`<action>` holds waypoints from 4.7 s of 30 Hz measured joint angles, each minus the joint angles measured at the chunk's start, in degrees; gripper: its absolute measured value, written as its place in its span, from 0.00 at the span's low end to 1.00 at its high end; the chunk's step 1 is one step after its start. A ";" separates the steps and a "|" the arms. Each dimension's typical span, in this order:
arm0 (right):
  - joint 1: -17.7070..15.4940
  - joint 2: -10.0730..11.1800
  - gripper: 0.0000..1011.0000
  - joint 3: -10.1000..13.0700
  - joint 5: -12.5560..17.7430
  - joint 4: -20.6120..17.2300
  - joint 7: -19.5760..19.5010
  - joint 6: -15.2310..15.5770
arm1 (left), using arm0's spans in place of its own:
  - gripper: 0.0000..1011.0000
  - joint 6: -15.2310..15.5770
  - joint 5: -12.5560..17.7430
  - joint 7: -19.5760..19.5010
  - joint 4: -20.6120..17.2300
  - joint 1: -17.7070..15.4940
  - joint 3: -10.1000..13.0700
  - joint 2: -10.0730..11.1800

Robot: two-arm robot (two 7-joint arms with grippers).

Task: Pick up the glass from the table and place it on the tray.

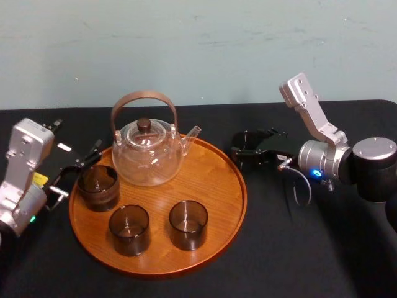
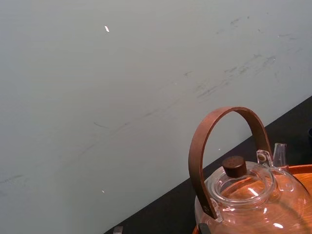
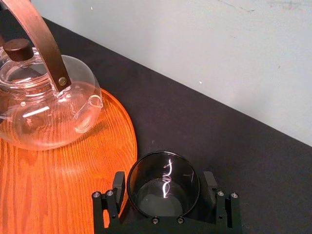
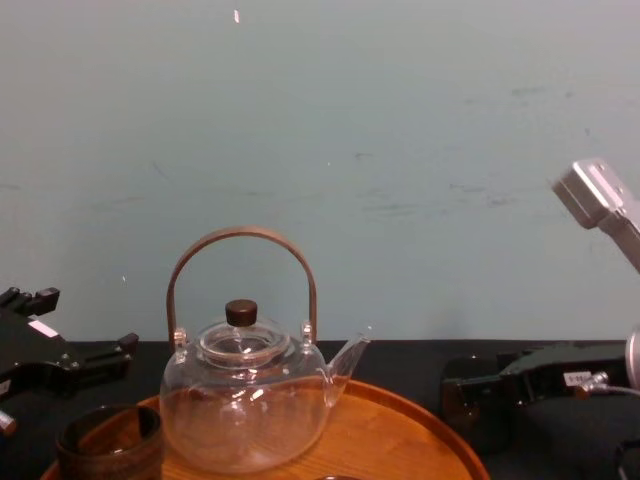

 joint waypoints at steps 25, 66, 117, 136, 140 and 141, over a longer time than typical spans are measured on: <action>-0.02 -0.31 0.98 0.00 -0.66 0.34 -0.54 0.28 | 0.99 0.00 0.00 0.00 0.00 0.00 0.00 0.00; -2.79 2.59 0.89 1.64 1.83 -8.04 0.60 0.48 | 0.99 0.00 0.00 0.00 0.00 0.00 0.00 0.00; -9.15 5.46 0.89 -4.83 0.78 -16.85 3.06 -9.47 | 0.99 0.00 0.00 0.00 0.00 0.00 0.00 0.00; -8.60 4.10 0.89 -5.54 -0.44 -13.41 3.80 -9.26 | 0.99 0.00 0.00 0.00 0.00 0.00 0.00 0.00; -8.57 3.87 0.89 -5.51 -0.53 -12.98 3.85 -9.23 | 0.99 0.00 0.00 0.00 0.00 0.00 0.00 0.00; -8.55 3.82 0.89 -5.51 -0.55 -12.89 3.86 -9.23 | 0.99 0.00 0.00 0.00 0.00 0.00 0.00 0.00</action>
